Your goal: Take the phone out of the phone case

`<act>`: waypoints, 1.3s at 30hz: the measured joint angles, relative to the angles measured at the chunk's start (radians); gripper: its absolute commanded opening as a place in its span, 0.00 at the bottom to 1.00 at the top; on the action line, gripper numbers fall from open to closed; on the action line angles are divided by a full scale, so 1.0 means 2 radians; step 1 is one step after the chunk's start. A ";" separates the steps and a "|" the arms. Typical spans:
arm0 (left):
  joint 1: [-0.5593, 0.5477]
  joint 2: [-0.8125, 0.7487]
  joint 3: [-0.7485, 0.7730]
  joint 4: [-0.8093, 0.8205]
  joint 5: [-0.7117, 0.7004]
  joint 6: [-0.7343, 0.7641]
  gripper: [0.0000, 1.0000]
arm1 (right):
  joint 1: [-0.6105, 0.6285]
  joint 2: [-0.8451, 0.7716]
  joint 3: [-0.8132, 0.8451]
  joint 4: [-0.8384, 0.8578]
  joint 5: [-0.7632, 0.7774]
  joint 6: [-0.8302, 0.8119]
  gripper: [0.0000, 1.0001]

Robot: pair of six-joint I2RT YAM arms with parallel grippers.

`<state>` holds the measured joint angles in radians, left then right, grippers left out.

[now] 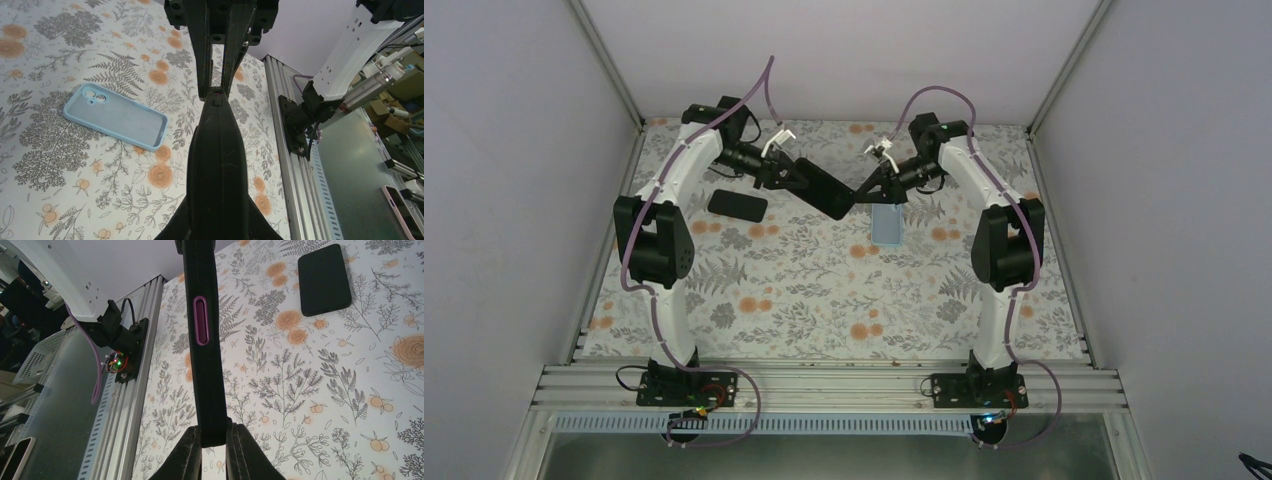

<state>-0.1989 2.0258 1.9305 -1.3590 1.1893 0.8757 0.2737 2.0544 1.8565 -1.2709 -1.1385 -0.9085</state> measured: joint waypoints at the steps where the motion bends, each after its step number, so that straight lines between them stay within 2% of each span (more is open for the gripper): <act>1: 0.000 0.000 0.000 0.000 0.000 0.001 0.02 | 0.000 0.000 0.000 -0.002 0.000 -0.002 0.04; 11: -0.006 -0.010 -0.022 0.011 0.001 0.019 0.02 | -0.002 0.000 -0.006 -0.014 -0.001 -0.018 0.03; 20: -0.016 -0.032 -0.041 0.010 -0.009 0.050 0.02 | 0.007 -0.042 -0.051 -0.012 0.013 -0.048 0.03; 39: -0.024 -0.033 -0.057 -0.055 -0.031 0.170 0.02 | 0.075 -0.119 -0.111 0.013 0.154 -0.064 0.03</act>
<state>-0.2466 1.9606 1.8156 -1.4685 1.1263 1.2160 0.4232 1.8160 1.6337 -1.2446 -0.8314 -1.0367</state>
